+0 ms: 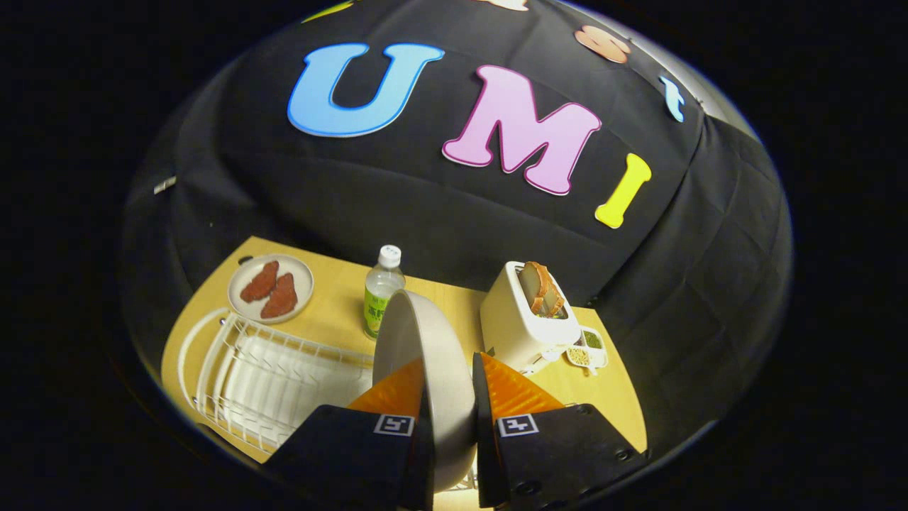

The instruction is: Take the plate from the dish rack, then take the spoon from the basket and place it into the plate.

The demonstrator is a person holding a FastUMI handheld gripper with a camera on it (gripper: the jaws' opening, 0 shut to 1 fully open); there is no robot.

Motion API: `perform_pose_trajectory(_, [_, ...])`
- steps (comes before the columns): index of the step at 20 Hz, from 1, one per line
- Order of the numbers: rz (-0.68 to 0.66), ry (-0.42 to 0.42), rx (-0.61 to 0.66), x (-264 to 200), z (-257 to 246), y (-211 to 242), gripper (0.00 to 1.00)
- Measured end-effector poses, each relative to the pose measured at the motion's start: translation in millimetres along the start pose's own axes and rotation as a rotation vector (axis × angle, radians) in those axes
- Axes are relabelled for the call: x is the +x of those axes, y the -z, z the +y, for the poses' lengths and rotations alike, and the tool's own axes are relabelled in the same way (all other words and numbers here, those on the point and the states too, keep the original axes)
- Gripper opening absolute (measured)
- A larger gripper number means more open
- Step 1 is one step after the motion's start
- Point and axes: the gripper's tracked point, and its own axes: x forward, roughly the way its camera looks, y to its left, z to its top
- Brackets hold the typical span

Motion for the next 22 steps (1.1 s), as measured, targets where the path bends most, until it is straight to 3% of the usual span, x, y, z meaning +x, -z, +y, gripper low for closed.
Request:
perform_pose_trajectory(5, [0.010,-0.102,0.145,-32.0,-40.4,-4.2,0.28])
perform_pose_trajectory(9, [0.056,-0.159,0.214,-61.1,-82.6,21.8,0.28])
perform_pose_trajectory(16, [0.183,-0.222,0.356,-99.6,-141.8,107.5,0.28])
perform_pose_trajectory(22, [0.290,-0.324,0.472,-133.0,-148.2,190.4,0.28])
